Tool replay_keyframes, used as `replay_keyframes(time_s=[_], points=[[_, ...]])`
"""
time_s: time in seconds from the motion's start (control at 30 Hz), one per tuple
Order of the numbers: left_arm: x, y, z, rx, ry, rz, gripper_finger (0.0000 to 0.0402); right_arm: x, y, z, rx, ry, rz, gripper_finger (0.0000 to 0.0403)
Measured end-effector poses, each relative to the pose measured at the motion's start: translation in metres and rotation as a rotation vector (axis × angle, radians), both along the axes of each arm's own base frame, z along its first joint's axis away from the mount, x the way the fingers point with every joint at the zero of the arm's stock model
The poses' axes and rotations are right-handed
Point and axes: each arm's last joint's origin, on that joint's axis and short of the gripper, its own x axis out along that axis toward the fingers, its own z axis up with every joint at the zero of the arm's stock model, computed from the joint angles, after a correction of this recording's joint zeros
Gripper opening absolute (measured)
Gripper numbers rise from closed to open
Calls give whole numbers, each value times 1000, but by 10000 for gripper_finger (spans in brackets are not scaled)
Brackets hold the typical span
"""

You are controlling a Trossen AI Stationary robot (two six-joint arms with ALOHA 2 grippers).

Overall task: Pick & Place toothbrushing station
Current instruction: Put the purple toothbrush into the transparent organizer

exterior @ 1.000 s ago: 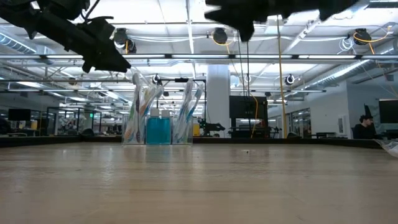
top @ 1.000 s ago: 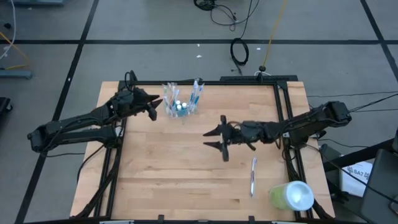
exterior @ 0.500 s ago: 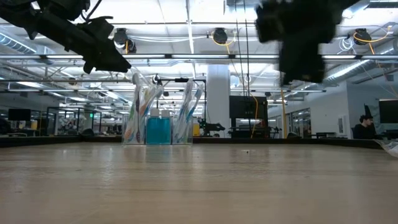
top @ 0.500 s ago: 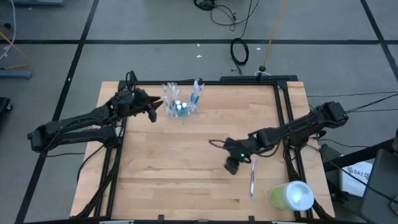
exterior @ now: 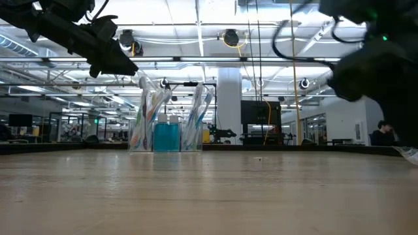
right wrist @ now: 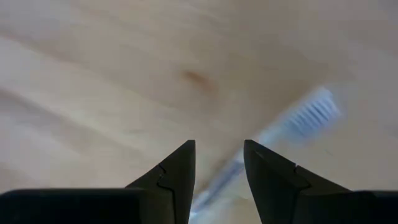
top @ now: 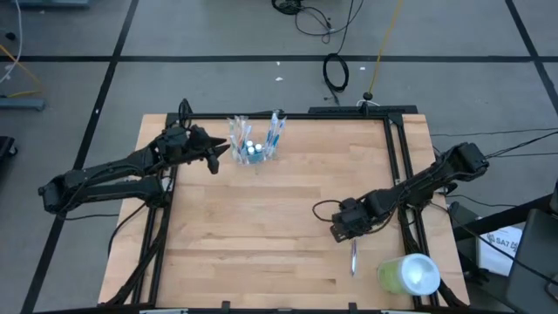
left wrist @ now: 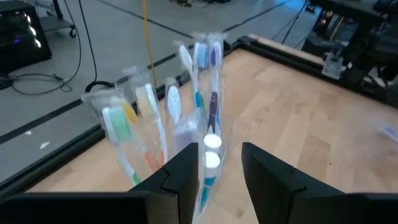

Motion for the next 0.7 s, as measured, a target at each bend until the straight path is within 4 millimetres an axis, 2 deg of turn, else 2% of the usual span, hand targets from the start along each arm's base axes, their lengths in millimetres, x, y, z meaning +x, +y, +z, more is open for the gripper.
replay_keyframes(time_s=[0.1, 0.23, 0.47, 0.57, 0.7], points=[[-1, 0, -2, 4, 30, -6, 127, -11, 1, -11, 27, 80, -52, 128], [-1, -1, -3, 3, 44, -8, 127, -15, 4, -14, 47, 114, -73, 128], [-1, -1, -3, -4, 40, -5, 127, -15, 1, -15, -59, 70, -100, 128], [-1, -1, -3, -4, 41, -5, 127, -13, 2, -15, -42, 48, -74, 128], [-1, -1, -3, -4, 41, -5, 127, -6, 4, -8, 7, -67, 11, 128]])
